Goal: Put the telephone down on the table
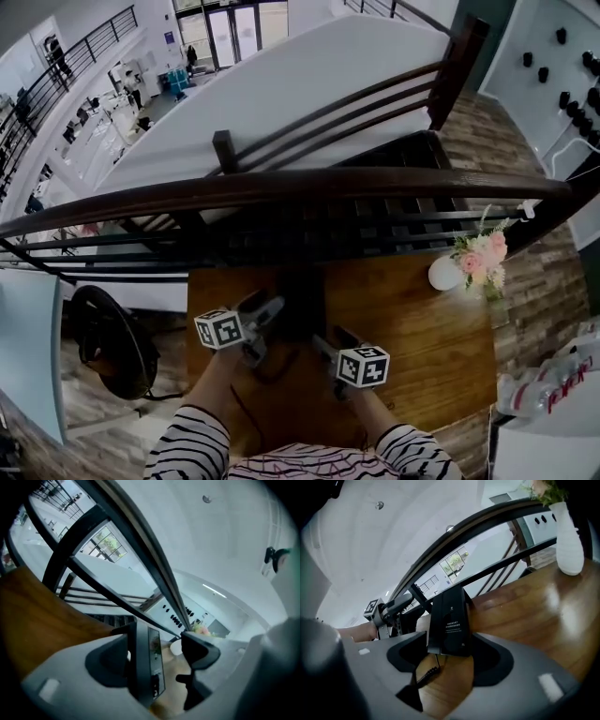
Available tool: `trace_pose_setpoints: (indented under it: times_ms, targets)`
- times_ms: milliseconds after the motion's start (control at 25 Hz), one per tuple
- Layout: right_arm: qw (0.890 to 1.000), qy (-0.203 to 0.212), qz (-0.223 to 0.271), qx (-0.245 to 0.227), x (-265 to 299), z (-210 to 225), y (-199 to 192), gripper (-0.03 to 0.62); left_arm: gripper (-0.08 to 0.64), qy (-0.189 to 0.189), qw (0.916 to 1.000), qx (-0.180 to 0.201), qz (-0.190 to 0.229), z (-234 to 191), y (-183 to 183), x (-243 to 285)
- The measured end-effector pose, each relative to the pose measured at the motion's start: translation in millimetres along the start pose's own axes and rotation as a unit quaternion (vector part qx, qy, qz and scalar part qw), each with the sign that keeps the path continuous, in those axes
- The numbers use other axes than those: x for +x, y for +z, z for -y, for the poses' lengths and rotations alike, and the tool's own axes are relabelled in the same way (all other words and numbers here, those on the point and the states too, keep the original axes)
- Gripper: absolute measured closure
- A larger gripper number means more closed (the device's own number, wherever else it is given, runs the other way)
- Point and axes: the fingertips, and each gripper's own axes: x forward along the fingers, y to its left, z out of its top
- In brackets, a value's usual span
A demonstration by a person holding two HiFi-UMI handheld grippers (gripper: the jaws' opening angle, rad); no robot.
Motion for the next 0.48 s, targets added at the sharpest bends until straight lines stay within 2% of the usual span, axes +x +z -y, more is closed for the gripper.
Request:
trace_pose_setpoints:
  times_ms: [160,480]
  targets:
    - [0.999,-0.013,0.033,-0.019,-38.5,-21.5,-9.2,0.352,0.245,-0.003,0.9995,0.024,0.019,38.7,-10.9,-37.7]
    - [0.995,-0.039,0.091,-0.033,-117.5,-72.7,-56.4,0.489,0.437,-0.005,0.9943,0.093,0.052,115.0,-44.9,-131.5]
